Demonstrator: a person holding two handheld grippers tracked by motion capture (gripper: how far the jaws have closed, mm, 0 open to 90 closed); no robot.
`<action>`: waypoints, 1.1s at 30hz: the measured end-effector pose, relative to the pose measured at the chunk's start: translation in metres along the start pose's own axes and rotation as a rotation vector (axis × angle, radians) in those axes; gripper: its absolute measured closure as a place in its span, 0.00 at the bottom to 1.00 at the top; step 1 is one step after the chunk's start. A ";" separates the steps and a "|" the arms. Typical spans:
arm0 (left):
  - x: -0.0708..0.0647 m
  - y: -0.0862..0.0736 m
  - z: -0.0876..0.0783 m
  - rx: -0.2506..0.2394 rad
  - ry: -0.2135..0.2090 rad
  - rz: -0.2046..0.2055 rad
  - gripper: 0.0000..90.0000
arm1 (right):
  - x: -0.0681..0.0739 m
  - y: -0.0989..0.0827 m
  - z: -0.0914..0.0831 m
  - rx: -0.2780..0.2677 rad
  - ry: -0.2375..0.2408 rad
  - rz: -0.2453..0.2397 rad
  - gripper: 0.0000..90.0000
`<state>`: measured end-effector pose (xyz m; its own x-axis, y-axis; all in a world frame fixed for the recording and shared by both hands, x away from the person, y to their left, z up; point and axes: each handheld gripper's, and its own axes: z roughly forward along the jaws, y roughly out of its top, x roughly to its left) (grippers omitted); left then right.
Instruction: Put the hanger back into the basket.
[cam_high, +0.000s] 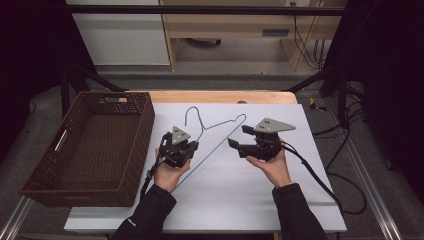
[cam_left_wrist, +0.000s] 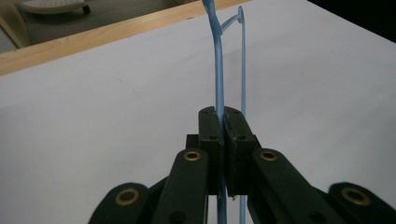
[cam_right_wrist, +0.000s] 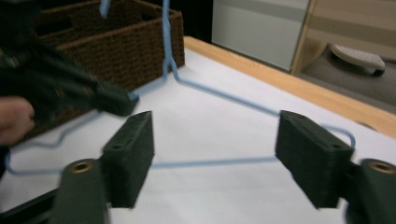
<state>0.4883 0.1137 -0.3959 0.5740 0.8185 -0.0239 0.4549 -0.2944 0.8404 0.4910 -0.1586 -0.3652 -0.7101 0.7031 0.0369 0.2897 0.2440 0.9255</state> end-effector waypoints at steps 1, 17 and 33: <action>0.000 0.002 -0.003 -0.002 -0.004 0.006 0.97 | -0.001 -0.003 -0.004 0.011 -0.006 0.002 0.28; 0.002 0.028 -0.050 -0.008 -0.037 0.086 0.97 | -0.007 -0.050 -0.058 -0.007 -0.063 0.078 0.03; 0.026 0.046 -0.090 -0.016 -0.086 0.118 0.97 | -0.019 -0.083 -0.081 0.009 -0.089 0.126 0.04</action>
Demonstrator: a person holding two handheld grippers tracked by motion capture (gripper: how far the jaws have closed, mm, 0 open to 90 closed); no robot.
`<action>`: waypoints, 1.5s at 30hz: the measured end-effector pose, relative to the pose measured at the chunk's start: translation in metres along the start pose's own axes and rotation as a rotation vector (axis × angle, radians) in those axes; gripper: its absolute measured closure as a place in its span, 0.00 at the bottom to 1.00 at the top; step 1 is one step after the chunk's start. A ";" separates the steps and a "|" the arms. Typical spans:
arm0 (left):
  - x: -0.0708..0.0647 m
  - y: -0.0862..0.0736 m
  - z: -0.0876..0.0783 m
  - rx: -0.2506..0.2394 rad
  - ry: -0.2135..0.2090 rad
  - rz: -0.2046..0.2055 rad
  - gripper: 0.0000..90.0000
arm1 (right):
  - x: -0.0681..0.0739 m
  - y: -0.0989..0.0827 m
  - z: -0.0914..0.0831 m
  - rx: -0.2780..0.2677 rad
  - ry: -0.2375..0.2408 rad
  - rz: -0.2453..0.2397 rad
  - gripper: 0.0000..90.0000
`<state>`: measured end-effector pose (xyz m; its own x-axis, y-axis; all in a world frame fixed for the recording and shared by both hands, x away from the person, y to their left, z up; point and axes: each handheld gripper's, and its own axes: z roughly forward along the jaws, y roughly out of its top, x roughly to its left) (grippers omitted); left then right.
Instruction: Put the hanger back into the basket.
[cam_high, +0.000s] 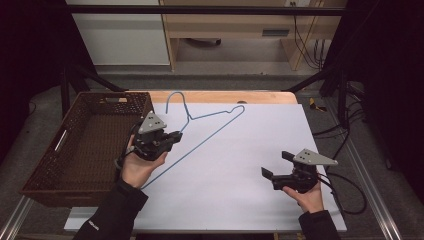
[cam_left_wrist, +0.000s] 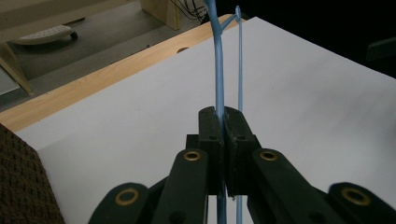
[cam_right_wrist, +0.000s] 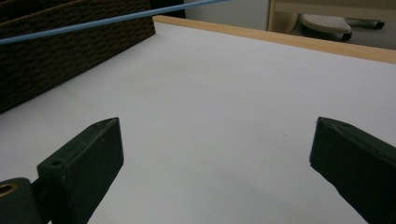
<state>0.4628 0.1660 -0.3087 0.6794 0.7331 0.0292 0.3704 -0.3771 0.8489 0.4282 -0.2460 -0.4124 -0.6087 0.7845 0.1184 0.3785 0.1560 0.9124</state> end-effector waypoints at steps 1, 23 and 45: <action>0.002 0.001 -0.002 0.002 -0.002 -0.001 0.97 | 0.000 -0.001 0.000 0.004 0.000 0.000 0.04; 0.050 0.014 -0.053 -0.016 0.036 0.018 0.97 | -0.001 -0.004 -0.006 0.012 -0.020 -0.013 0.02; 0.118 -0.005 -0.103 -0.024 0.151 -0.024 0.97 | -0.002 -0.005 -0.006 0.016 -0.027 -0.014 0.02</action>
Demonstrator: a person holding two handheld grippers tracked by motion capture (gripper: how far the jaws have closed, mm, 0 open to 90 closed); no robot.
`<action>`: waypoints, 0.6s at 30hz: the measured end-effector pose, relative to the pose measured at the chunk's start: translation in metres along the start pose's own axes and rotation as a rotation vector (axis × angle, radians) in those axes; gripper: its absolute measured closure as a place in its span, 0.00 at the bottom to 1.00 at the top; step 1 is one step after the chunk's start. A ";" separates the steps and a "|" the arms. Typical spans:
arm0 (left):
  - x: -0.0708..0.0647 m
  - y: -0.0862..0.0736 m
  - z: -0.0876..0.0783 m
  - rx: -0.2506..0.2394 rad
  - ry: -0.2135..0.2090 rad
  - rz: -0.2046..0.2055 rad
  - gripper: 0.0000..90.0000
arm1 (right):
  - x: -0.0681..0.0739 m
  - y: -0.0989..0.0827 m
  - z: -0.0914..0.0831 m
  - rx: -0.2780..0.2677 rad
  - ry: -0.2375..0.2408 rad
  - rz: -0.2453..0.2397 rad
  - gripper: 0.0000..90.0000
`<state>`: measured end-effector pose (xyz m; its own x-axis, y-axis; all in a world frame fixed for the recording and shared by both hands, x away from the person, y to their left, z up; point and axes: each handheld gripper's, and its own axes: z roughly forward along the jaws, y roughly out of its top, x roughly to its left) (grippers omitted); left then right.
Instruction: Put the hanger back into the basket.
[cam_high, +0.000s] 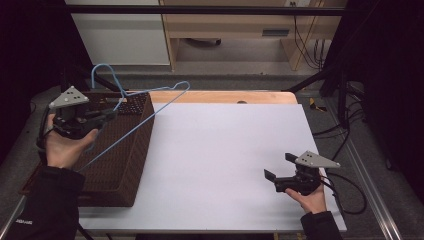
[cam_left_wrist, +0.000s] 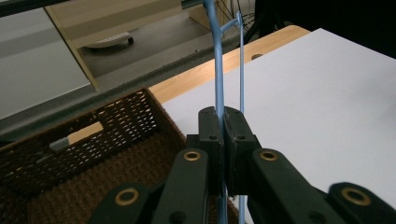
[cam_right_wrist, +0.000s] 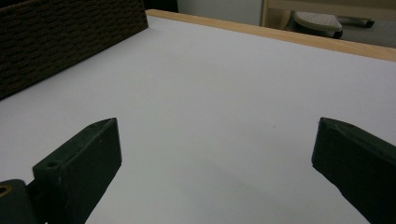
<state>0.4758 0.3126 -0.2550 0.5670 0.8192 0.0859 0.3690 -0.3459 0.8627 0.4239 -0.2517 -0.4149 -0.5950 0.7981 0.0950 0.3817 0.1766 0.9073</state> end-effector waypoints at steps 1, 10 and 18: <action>0.003 -0.002 -0.002 0.003 0.005 -0.001 0.97 | 0.000 0.000 0.000 0.000 0.000 0.000 0.02; 0.031 -0.016 -0.014 -0.004 0.029 -0.032 0.97 | 0.000 0.000 0.001 0.004 -0.002 -0.001 0.02; 0.051 -0.028 -0.018 0.004 0.061 -0.046 0.97 | -0.001 0.000 0.001 0.004 -0.005 0.003 0.02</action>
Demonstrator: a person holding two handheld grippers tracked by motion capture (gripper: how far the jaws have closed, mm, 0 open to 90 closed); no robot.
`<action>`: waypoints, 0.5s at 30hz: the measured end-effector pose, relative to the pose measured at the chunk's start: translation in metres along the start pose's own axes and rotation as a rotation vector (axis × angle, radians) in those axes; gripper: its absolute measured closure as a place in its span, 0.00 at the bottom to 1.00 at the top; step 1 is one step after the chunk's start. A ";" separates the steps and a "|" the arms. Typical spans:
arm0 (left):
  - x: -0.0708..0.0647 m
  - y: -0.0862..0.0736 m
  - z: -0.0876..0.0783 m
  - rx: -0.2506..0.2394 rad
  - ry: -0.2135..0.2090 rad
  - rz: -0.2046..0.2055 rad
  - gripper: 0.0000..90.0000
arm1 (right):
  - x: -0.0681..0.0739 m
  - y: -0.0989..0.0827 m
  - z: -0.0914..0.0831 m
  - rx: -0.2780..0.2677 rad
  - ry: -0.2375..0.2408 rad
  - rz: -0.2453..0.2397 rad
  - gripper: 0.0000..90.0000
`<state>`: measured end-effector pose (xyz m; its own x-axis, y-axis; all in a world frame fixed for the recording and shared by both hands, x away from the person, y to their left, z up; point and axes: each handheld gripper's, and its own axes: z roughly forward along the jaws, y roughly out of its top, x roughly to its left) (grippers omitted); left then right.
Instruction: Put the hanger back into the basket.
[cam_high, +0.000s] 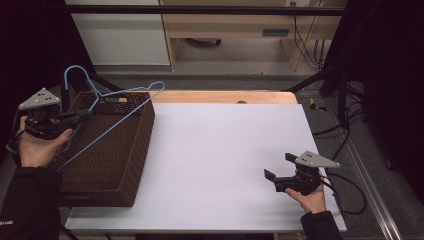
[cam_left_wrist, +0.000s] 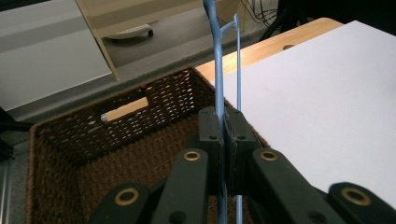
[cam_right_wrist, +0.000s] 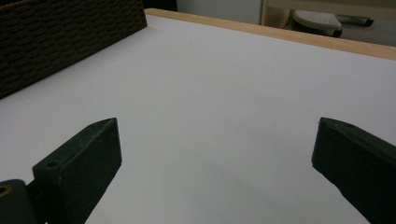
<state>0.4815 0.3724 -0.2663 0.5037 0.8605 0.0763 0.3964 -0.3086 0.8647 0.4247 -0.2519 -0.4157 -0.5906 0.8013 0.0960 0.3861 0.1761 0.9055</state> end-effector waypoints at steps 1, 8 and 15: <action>0.003 -0.002 0.000 0.001 0.002 -0.003 0.97 | 0.000 0.000 0.000 0.000 0.000 0.000 0.02; 0.016 -0.013 -0.001 0.026 0.031 -0.003 0.97 | -0.001 -0.001 0.001 0.003 -0.001 -0.002 0.02; 0.027 -0.024 -0.004 0.032 0.051 -0.009 0.97 | 0.000 -0.001 0.001 0.004 -0.002 0.001 0.02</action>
<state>0.4828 0.4040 -0.2828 0.4607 0.8826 0.0939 0.4255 -0.3125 0.8493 0.4253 -0.2516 -0.4168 -0.5889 0.8025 0.0963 0.3895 0.1774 0.9038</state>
